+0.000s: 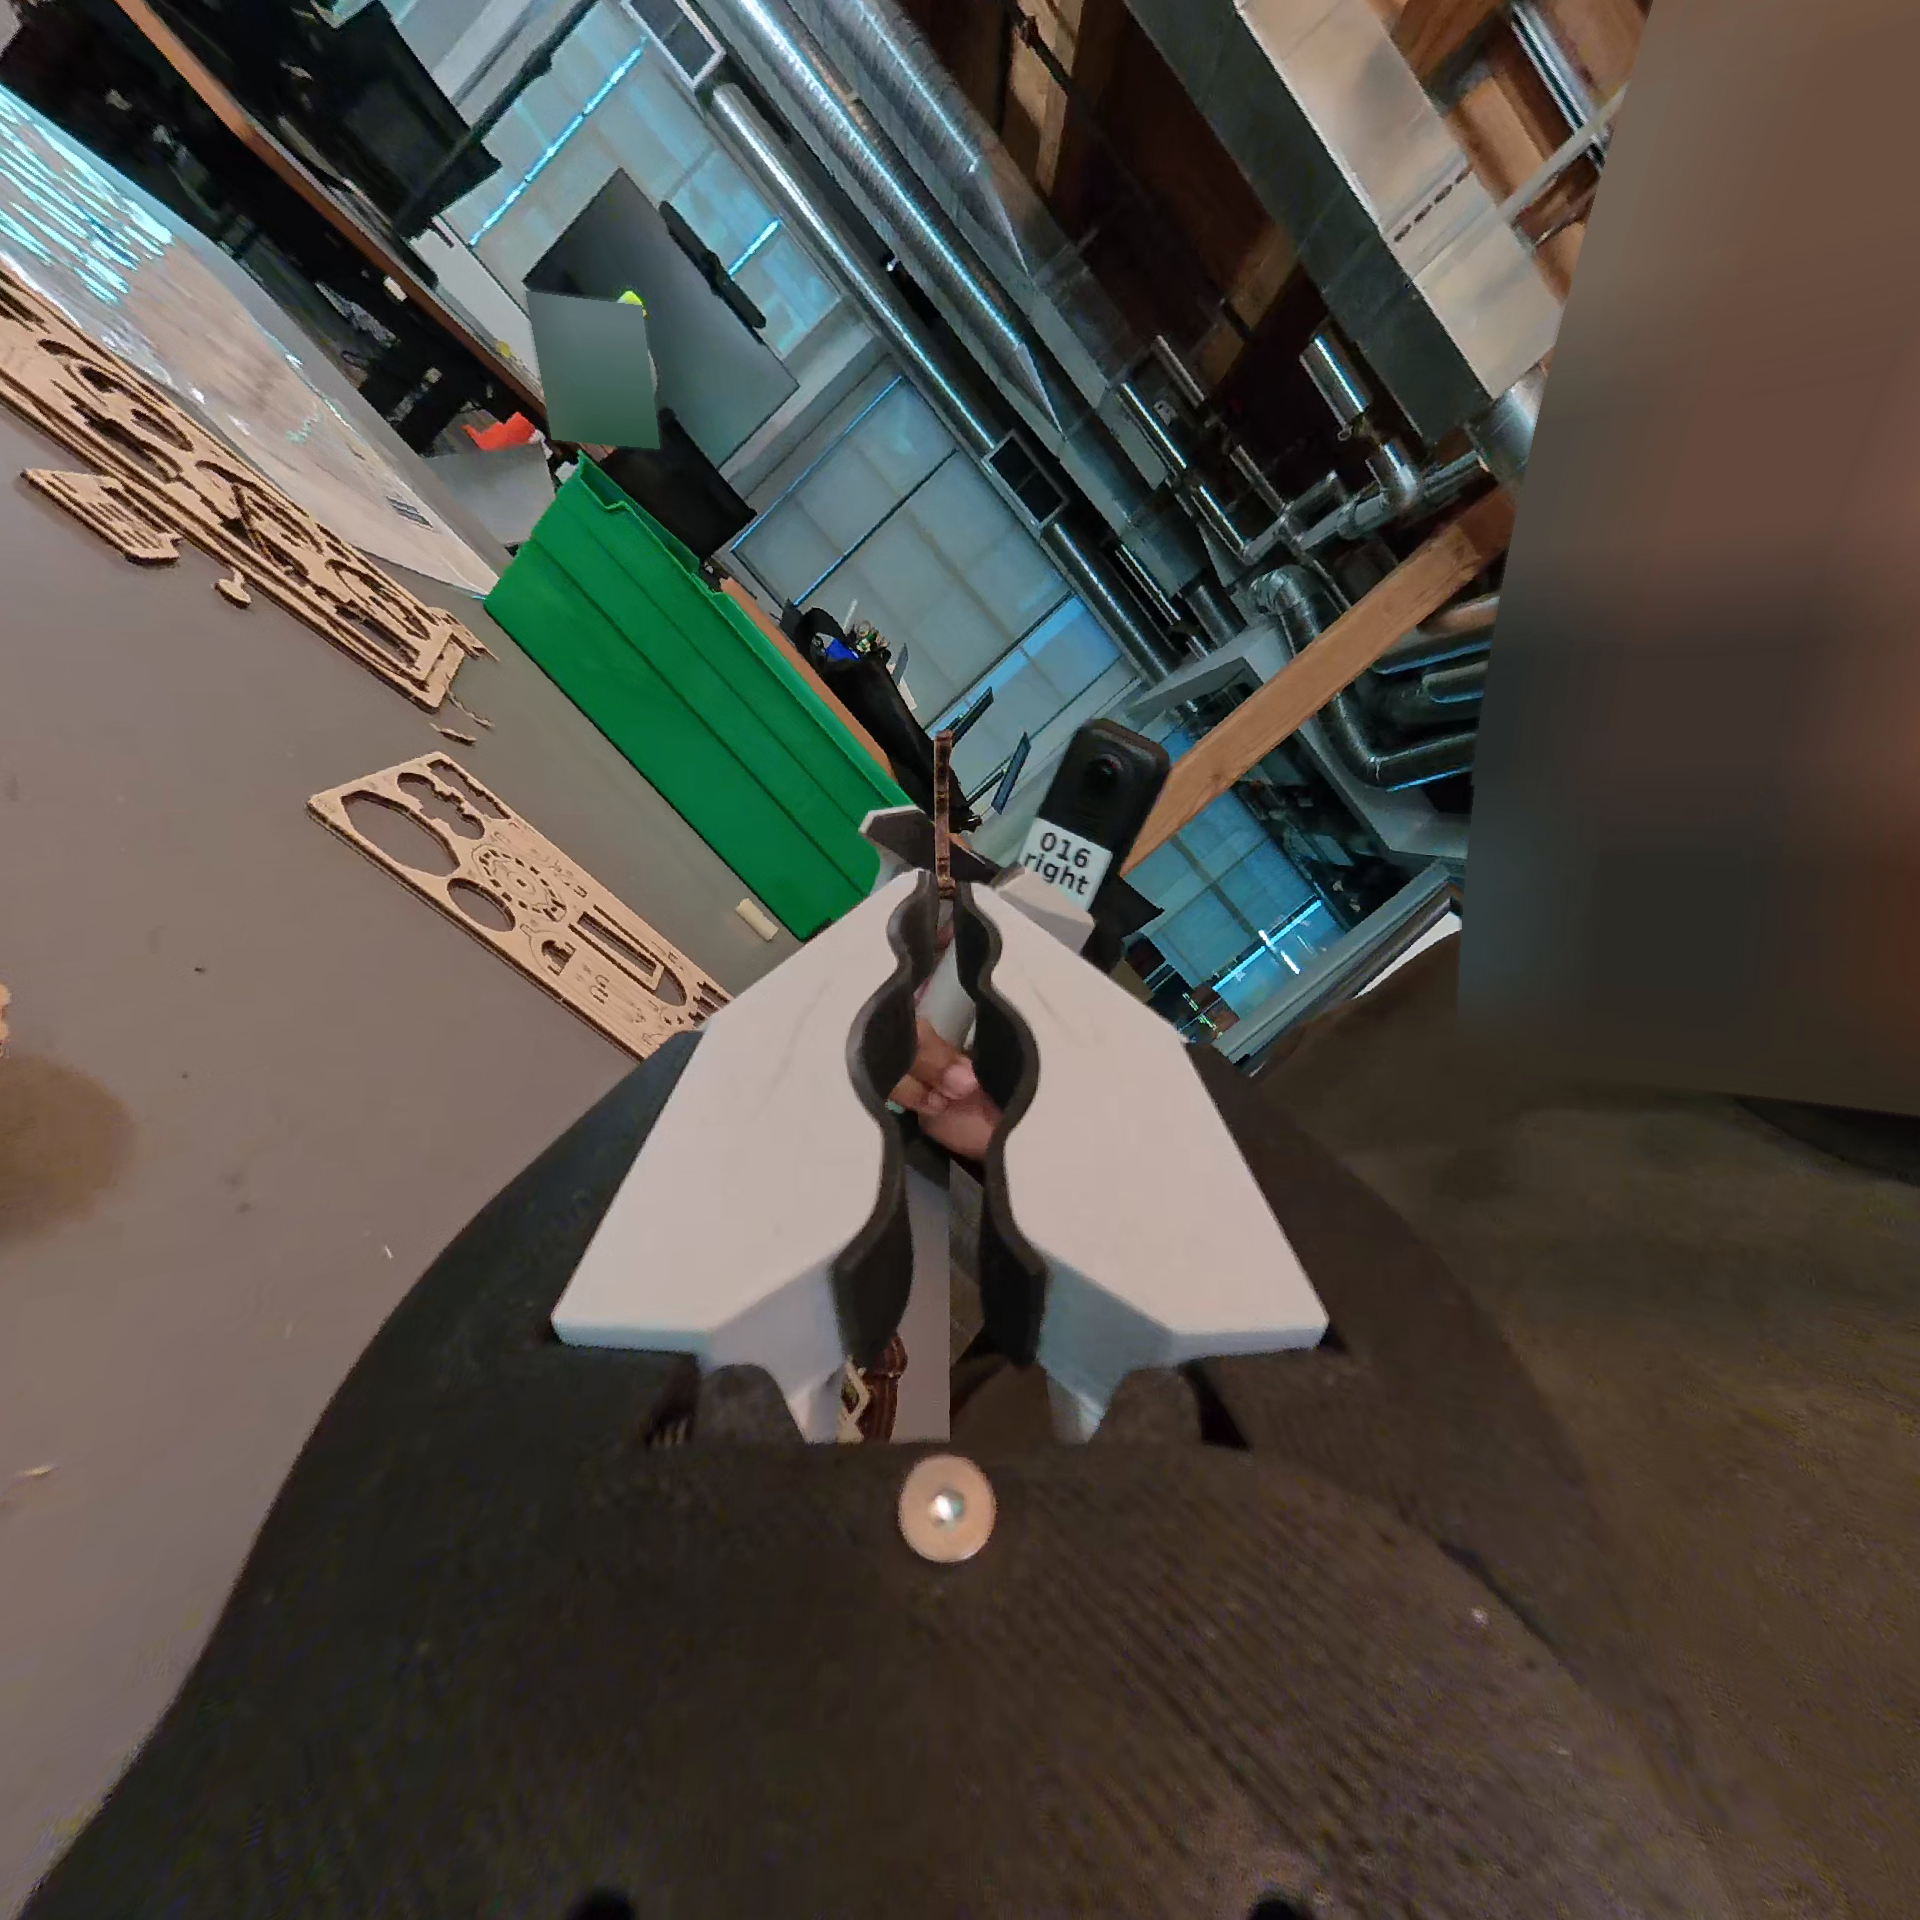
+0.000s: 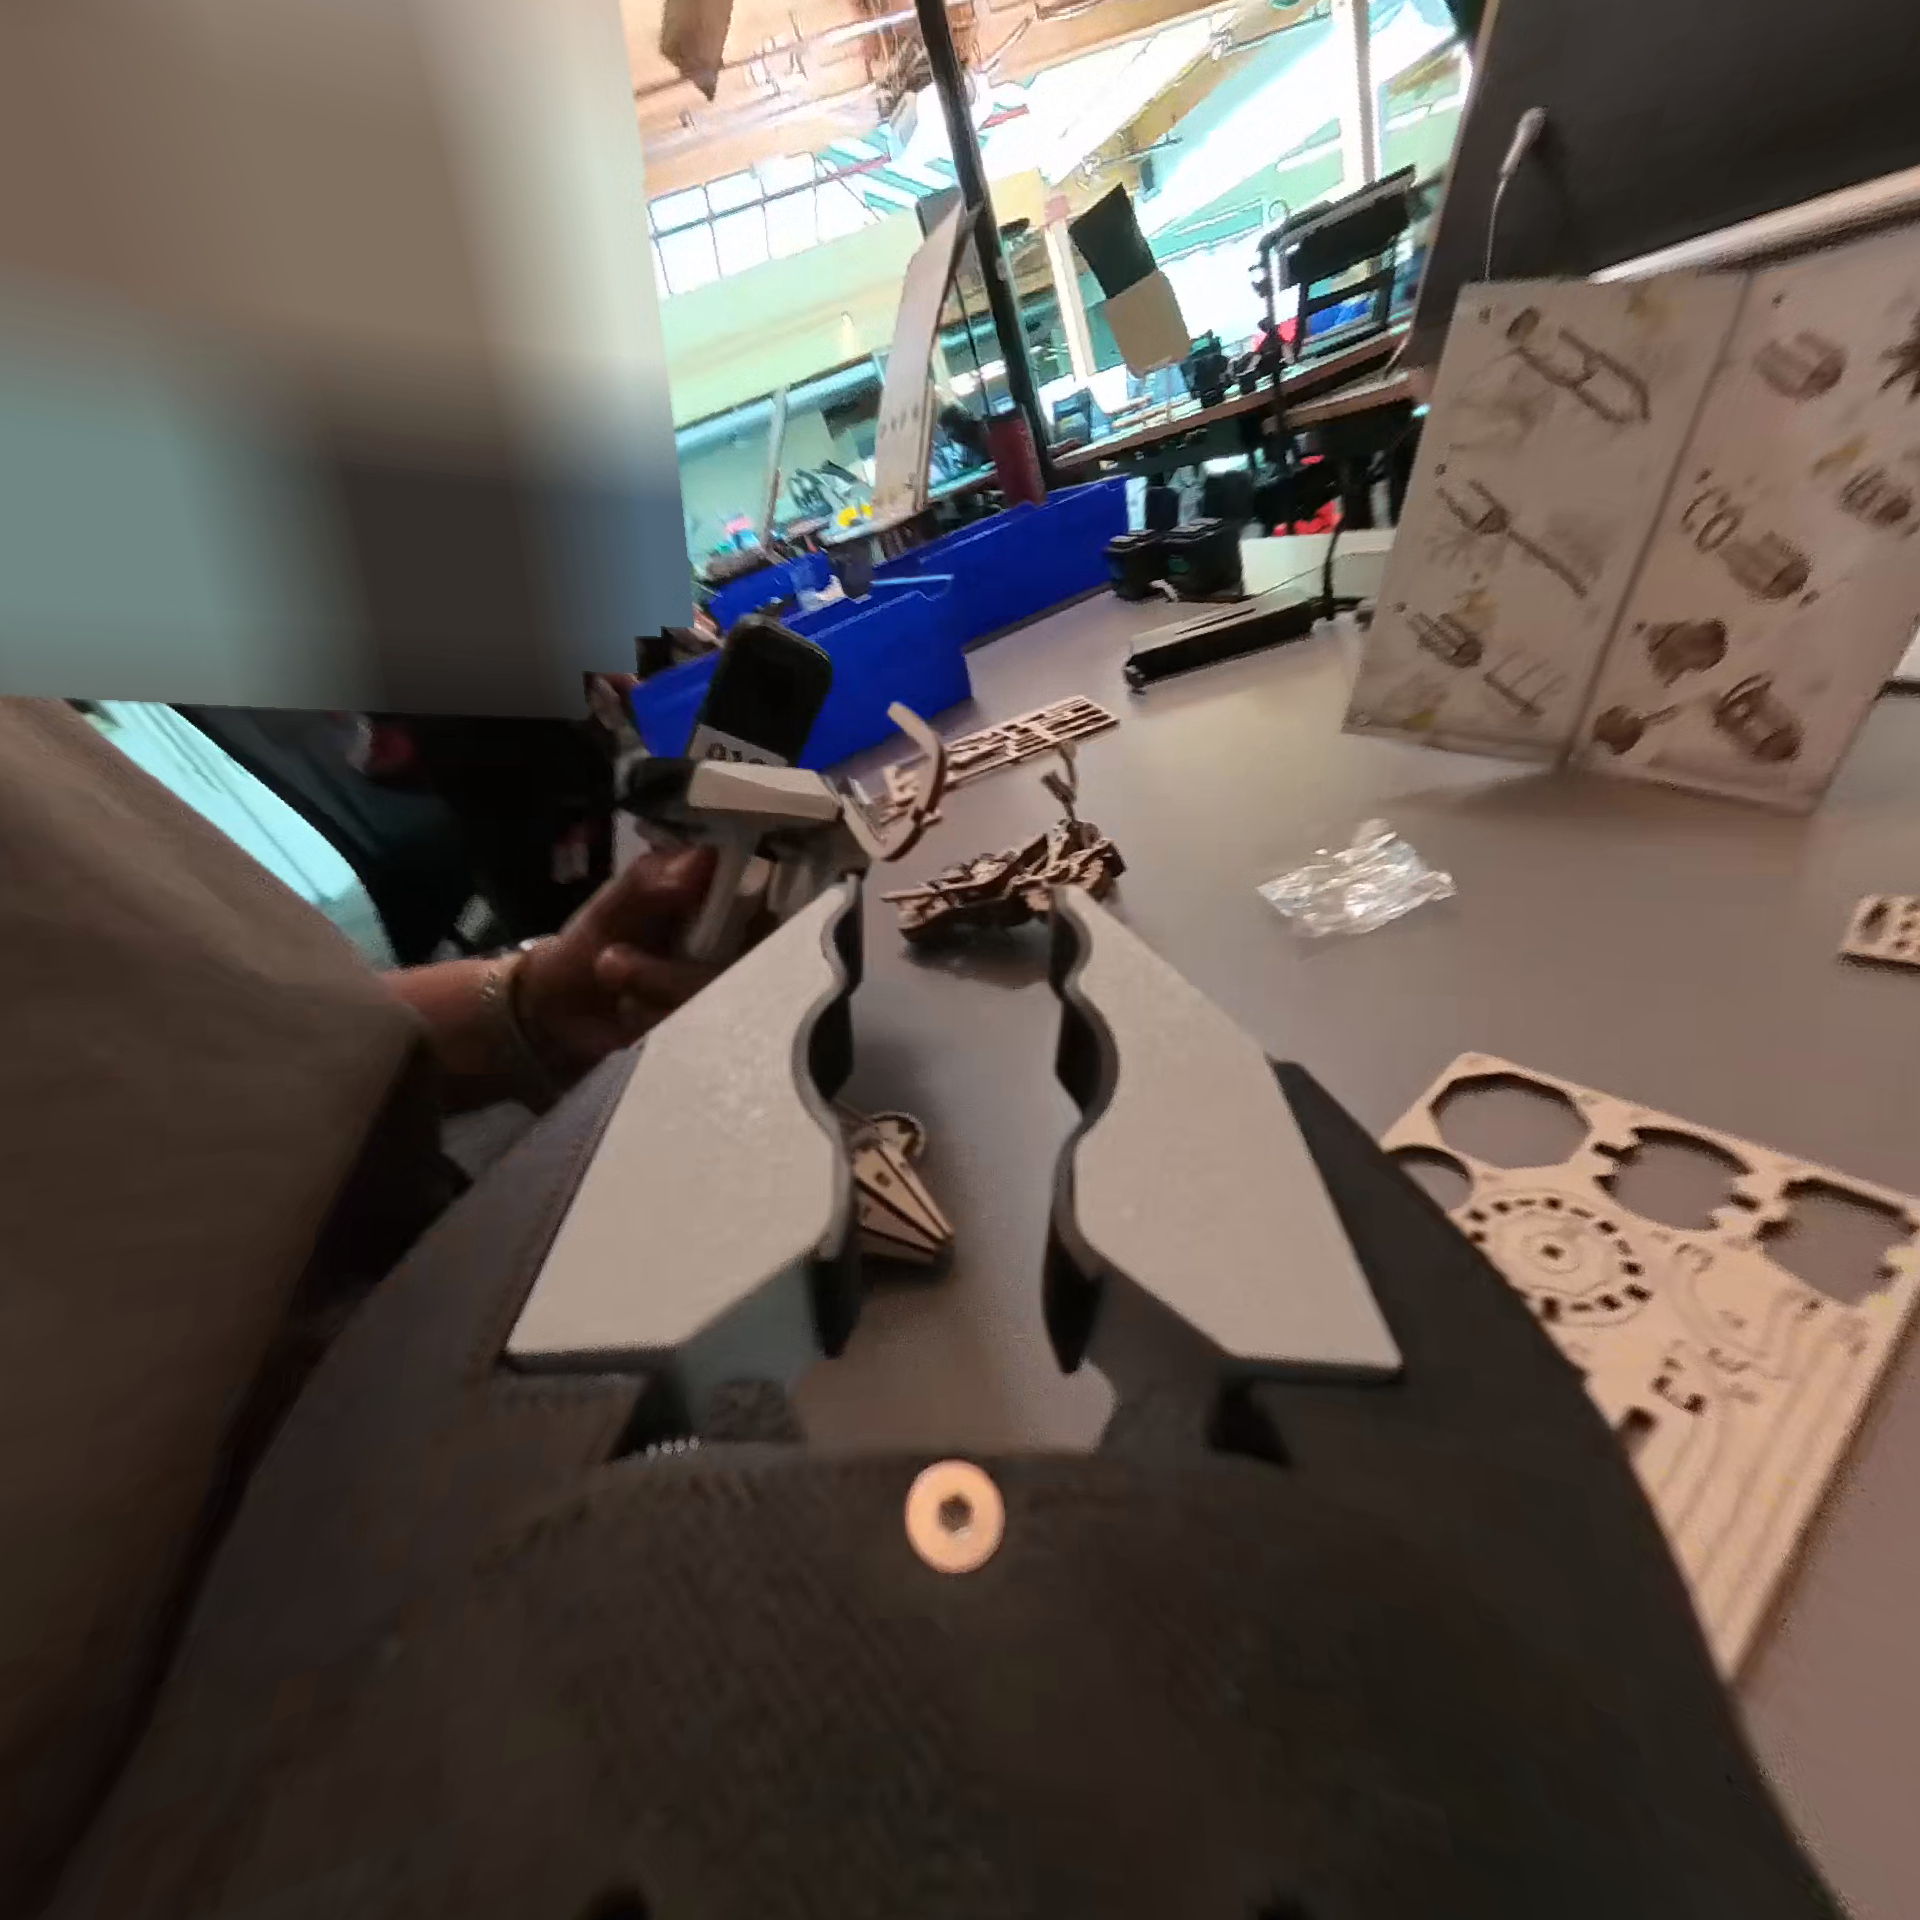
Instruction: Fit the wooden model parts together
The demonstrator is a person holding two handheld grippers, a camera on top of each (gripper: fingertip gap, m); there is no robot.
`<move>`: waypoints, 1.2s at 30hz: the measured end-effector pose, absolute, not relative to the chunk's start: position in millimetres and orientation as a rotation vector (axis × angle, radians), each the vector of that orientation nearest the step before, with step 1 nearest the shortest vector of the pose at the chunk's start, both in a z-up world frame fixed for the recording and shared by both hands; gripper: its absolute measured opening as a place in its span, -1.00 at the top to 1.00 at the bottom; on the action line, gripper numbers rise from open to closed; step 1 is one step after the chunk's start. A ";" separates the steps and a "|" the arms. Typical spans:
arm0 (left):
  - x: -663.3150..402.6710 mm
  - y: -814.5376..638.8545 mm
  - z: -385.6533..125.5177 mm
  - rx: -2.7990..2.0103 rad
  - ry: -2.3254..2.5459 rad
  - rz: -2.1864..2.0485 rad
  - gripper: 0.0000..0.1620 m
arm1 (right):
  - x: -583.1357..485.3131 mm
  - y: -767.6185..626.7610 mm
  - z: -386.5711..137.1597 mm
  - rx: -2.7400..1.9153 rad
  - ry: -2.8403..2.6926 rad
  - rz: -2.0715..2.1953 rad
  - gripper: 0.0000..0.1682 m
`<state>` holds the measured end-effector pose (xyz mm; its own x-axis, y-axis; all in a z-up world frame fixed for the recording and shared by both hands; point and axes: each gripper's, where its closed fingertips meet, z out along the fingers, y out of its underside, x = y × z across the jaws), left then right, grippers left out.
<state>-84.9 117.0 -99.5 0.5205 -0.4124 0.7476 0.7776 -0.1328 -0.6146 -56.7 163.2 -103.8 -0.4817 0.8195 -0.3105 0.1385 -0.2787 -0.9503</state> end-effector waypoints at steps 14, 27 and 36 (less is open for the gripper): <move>-87.5 116.4 -101.8 -1.345 -0.364 -1.084 1.00 | -55.5 154.3 -105.3 -1.020 -1.543 1.574 0.58; -90.4 116.1 -102.8 -1.342 -0.371 -1.081 1.00 | -56.6 151.0 -107.1 -1.011 -1.556 1.565 0.57; -91.9 116.5 -103.9 -1.342 -0.383 -1.083 1.00 | -56.6 151.1 -107.4 -1.012 -1.558 1.563 0.57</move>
